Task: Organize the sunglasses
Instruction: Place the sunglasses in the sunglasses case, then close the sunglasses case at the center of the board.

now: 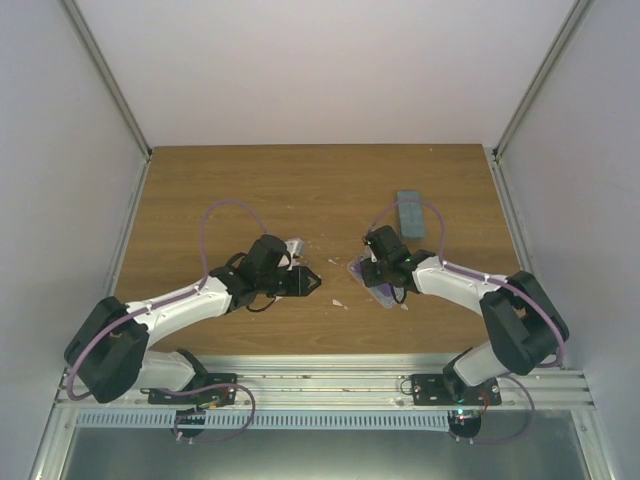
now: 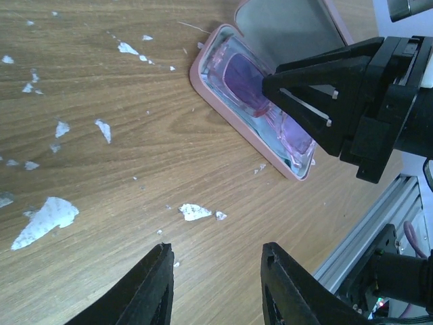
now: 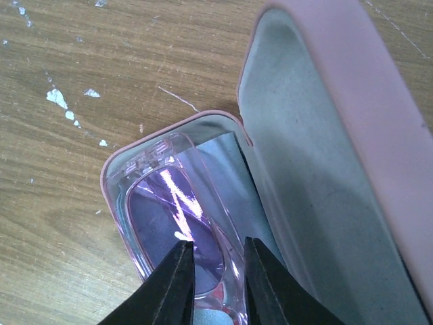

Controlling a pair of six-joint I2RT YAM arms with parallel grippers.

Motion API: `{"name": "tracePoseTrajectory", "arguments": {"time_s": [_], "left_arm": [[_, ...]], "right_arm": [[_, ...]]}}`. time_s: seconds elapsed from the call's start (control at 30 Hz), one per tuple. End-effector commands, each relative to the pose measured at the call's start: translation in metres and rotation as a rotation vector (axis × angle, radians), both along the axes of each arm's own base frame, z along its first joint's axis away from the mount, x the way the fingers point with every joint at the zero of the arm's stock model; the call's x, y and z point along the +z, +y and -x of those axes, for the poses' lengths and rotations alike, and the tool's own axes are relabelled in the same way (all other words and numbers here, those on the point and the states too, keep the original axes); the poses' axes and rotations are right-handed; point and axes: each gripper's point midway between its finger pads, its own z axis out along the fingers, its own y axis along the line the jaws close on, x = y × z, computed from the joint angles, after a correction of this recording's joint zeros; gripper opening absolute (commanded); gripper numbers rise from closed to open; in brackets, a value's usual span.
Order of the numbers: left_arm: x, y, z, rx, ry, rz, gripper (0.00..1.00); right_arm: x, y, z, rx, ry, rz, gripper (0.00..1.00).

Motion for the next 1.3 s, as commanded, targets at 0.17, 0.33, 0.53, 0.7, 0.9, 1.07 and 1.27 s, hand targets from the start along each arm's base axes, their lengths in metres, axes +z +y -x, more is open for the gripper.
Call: {"name": "tracePoseTrajectory", "arguments": {"time_s": [0.17,0.33,0.53,0.7,0.9,1.07,1.27], "left_arm": [[0.011,-0.033,-0.009,-0.034,-0.036,0.055,0.38],[-0.008,-0.054,-0.005,-0.043,0.028,0.03,0.35],[-0.038,-0.087,-0.006,-0.033,0.09,0.011,0.16],[-0.061,-0.109,-0.004,-0.015,0.13,-0.022,0.04],[-0.086,-0.124,0.0,0.007,0.156,-0.086,0.0],[-0.096,-0.129,-0.002,0.026,0.159,-0.12,0.0],[-0.104,-0.13,-0.007,0.043,0.154,-0.145,0.0]], "right_arm": [[0.038,0.004,-0.002,-0.012,-0.075,-0.031,0.37],[0.08,-0.012,-0.015,-0.127,-0.215,-0.055,0.42],[0.077,-0.068,-0.022,-0.362,-0.215,-0.004,0.36],[0.064,-0.084,-0.028,-0.394,-0.177,0.054,0.3],[0.044,-0.071,-0.026,-0.314,-0.101,0.053,0.29],[0.04,-0.057,-0.015,-0.239,-0.064,-0.015,0.29],[0.031,-0.047,0.004,-0.209,-0.025,-0.065,0.29]]}}
